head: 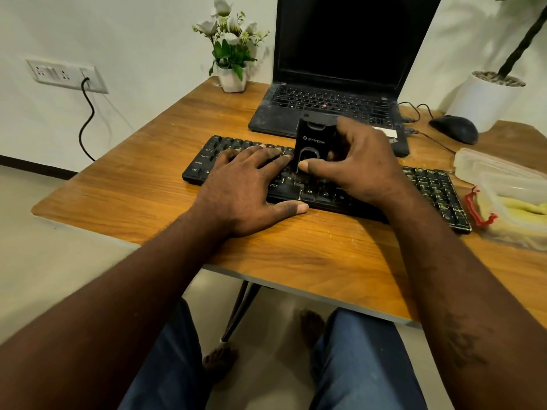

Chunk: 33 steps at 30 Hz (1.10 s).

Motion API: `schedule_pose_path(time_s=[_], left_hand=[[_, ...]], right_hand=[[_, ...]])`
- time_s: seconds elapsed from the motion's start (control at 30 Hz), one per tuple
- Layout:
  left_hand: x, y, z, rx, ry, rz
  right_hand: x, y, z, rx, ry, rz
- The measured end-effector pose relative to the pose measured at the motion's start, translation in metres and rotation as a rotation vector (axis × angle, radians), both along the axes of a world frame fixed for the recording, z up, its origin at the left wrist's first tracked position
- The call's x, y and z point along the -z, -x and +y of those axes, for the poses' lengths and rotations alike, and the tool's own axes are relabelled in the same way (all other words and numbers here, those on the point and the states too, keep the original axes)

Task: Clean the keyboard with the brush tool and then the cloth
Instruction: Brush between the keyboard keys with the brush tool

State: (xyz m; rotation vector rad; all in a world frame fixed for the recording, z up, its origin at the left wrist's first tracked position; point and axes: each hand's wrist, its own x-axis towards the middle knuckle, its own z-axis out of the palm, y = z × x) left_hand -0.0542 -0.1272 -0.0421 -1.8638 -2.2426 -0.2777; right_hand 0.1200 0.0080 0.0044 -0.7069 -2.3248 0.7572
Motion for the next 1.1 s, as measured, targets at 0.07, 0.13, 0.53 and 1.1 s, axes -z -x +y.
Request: schedule_pose_path(time_s=[0.07, 0.13, 0.53, 1.1], left_hand=[[0.000, 0.000, 0.000, 0.000, -0.002, 0.007], [0.000, 0.000, 0.000, -0.003, 0.003, 0.001], [0.000, -0.001, -0.001, -0.007, 0.001, -0.005], [-0.002, 0.000, -0.001, -0.009, 0.031, -0.021]], right_hand=[[0.002, 0.000, -0.004, -0.087, 0.037, -0.006], [0.001, 0.002, -0.004, -0.020, -0.011, 0.004], [-0.001, 0.000, -0.002, -0.033, 0.020, 0.011], [-0.012, -0.059, 0.028, -0.060, 0.130, -0.048]])
